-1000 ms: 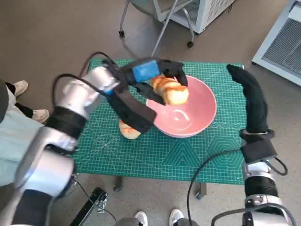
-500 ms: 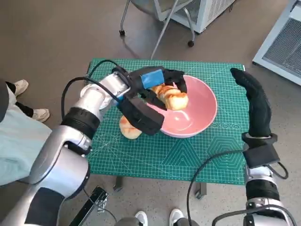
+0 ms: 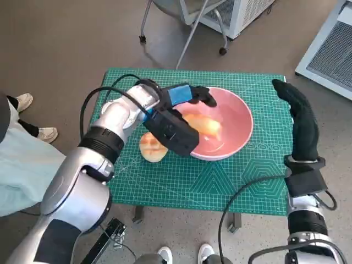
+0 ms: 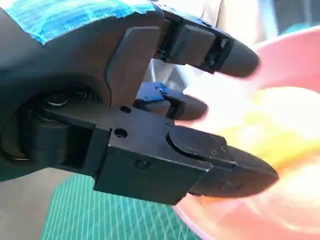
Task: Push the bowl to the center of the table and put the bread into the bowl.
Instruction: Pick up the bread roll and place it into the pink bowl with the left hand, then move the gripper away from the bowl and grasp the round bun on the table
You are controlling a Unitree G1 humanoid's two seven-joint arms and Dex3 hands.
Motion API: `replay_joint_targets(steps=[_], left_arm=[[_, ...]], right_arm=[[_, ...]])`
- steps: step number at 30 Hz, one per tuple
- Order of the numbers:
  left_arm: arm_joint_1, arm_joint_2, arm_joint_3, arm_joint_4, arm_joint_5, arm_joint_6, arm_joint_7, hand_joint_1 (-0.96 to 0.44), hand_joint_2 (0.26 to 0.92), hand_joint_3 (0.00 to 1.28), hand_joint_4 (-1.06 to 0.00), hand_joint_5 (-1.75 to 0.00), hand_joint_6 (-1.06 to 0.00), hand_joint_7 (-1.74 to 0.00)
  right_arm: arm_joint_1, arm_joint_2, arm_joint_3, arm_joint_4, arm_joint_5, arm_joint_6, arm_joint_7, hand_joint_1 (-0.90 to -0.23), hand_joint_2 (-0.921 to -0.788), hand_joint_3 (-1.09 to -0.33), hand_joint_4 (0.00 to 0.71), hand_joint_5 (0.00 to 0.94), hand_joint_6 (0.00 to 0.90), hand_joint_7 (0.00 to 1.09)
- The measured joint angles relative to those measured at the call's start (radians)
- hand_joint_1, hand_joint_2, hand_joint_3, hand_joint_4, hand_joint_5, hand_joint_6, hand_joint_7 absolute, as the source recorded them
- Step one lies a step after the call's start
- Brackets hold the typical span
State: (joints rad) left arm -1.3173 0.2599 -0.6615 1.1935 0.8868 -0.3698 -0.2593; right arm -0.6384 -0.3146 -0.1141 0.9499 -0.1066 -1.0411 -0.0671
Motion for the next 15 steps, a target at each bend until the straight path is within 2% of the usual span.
replay_joint_targets(steps=[15], left_arm=[[0.001, 0.032, 0.012, -0.057, -0.040, -0.059, -0.004, -0.26, 0.766, 0.00, -0.04, -0.02, -0.20, -0.04]], right_arm=[[0.000, 0.005, 0.003, -0.002, -0.006, 0.000, -0.006, -0.557, -0.921, -0.866, 0.318, 0.018, 0.028, 0.83]])
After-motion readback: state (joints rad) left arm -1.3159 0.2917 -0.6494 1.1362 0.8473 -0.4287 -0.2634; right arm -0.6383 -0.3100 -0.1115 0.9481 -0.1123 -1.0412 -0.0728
